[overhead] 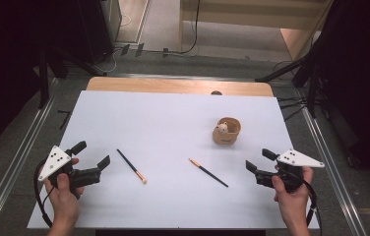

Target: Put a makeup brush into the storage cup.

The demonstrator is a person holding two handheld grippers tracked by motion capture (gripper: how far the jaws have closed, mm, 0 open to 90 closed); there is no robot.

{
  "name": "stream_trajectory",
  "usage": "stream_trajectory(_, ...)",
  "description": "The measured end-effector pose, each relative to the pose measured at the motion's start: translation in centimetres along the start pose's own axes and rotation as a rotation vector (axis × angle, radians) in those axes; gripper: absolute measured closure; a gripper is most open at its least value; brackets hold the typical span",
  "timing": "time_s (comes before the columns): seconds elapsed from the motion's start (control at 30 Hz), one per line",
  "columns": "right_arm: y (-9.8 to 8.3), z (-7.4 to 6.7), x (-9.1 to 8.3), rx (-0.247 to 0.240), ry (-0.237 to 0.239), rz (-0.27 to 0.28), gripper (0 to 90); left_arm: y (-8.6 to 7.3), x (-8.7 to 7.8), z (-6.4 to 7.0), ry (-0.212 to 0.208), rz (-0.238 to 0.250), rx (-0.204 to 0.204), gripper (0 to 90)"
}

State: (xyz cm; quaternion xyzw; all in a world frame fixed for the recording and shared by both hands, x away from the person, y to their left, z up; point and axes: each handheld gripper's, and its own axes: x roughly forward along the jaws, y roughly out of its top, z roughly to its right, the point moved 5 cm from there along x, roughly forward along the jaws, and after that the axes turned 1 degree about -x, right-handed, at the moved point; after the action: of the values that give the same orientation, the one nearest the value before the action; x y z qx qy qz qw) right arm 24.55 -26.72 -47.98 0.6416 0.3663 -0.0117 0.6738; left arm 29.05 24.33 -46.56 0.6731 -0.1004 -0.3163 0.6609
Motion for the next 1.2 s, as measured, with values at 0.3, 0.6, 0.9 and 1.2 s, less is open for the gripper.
stream_trajectory(0.3, 2.5, -2.5, 2.3, -0.071, 0.1, -0.044, 31.7, 1.6, 0.8, 0.4, 0.014, 0.014, -0.008, 4.7)
stream_trajectory(0.6, 3.5, -5.7, 6.1, -0.18, 0.166, -0.205, 35.0, 3.4, 2.7, 0.9, 0.021, 0.03, -0.002, 4.6)
stream_trajectory(0.9, 4.3, -6.7, 8.6, -0.176, 0.209, -0.307, 44.4, 2.4, 2.7, 0.5, 0.002, -0.007, 0.02, 4.7)
stream_trajectory(1.2, 3.2, -7.5, 9.7, -0.208, 0.184, -0.391, 56.6, 0.0, 1.4, 0.2, -0.023, -0.054, 0.034, 4.7)
